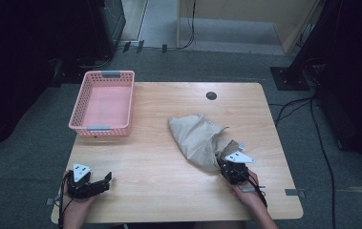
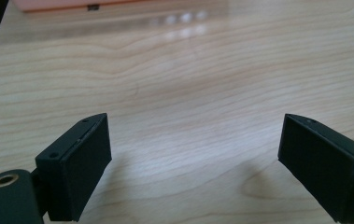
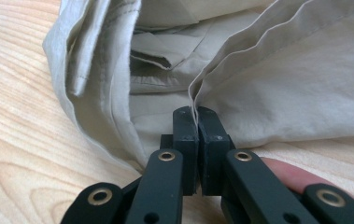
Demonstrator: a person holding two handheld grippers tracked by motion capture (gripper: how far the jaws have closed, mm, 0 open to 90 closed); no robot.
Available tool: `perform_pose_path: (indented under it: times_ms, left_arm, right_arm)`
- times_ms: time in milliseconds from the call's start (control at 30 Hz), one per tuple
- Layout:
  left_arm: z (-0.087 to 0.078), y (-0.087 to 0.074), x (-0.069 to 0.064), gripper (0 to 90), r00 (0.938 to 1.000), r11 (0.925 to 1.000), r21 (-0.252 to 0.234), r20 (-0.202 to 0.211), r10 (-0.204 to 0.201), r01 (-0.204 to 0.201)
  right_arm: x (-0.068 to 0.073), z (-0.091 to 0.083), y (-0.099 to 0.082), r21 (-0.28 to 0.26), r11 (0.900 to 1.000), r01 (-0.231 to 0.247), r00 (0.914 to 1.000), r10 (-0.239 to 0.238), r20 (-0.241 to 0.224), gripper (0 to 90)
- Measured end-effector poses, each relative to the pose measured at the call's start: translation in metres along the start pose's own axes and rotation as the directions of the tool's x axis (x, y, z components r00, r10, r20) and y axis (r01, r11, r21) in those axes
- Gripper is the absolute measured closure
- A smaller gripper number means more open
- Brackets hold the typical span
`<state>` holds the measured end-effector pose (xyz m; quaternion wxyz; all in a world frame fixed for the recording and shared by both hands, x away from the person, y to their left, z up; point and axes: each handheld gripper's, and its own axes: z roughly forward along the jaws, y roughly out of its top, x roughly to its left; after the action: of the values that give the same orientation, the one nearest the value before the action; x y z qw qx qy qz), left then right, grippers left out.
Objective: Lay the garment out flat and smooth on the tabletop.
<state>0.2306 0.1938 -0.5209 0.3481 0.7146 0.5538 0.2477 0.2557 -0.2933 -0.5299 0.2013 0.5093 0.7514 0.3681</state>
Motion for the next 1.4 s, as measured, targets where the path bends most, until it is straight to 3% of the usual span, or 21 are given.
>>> perform_pose_path:
  times_ms: [233,500,733,867,1133,1400]
  left_arm:
    - [-0.004,0.008,-0.012,9.8,0.9986,0.9979,-0.060,0.047,-0.023,0.026]
    - [-0.001,0.025,-0.035,9.8,0.9964,0.9964,-0.085,0.085,0.002,0.005]
    - [0.007,0.051,-0.060,9.8,0.9904,0.9942,-0.107,0.138,0.011,0.004]
    - [0.010,0.062,-0.070,9.9,0.9890,0.9939,-0.109,0.145,0.031,-0.015]
    - [0.017,0.091,-0.103,9.9,0.9813,0.9921,-0.121,0.184,0.056,-0.034]
    - [0.026,0.108,-0.127,12.8,0.9750,0.9910,-0.123,0.208,0.078,-0.053]
  right_arm:
    - [-0.004,-0.006,-0.004,0.005,0.9999,0.015,0.9998,-0.015,-0.012,88.6]
    - [-0.008,-0.013,-0.010,0.002,0.9999,0.012,0.9997,-0.012,-0.020,88.5]
    - [-0.008,-0.016,-0.014,-0.003,0.9996,0.028,0.9993,-0.028,-0.025,88.5]
    - [-0.008,-0.018,-0.016,-0.003,0.9995,0.030,0.9992,-0.030,-0.027,88.4]
    - [-0.007,-0.019,-0.017,-0.009,0.9990,0.044,0.9989,-0.044,-0.018,88.4]
    - [-0.007,-0.019,-0.018,-0.012,0.9991,0.041,0.9990,-0.041,-0.017,88.3]
